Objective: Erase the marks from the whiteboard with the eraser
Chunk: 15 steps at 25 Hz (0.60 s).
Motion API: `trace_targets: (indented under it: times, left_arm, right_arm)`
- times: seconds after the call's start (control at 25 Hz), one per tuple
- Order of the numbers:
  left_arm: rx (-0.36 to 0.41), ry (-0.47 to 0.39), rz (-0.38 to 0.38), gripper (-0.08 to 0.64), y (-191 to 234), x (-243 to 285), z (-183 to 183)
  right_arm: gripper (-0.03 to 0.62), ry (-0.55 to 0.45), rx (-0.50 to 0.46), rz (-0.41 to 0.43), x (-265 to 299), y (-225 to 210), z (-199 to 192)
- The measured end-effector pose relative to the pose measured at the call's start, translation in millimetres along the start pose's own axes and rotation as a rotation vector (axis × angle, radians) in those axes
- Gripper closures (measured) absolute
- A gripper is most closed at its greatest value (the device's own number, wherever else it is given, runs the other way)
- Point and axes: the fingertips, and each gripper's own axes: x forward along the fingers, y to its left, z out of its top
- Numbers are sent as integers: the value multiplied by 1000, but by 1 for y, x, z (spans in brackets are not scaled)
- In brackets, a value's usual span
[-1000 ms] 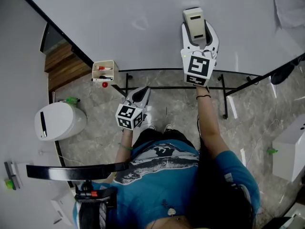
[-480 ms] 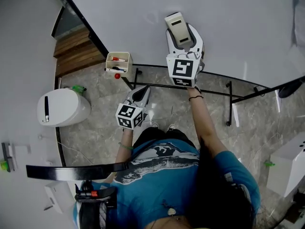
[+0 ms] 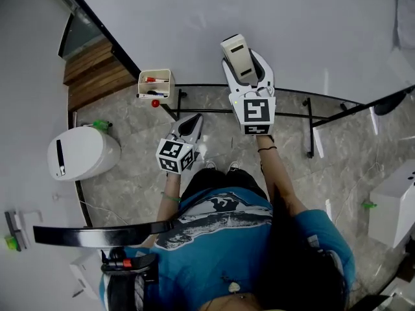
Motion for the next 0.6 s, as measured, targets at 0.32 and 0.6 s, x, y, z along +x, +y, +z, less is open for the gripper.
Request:
trace_targets:
  times: [0.32, 0.6]
  left_arm:
    - [-6, 51, -131, 555, -17, 19, -23]
    - [-25, 86, -187, 555, -32, 22, -41]
  right_arm:
    - [328, 159, 190, -16, -42, 22, -72]
    - [328, 293, 207, -15, -88, 40, -121]
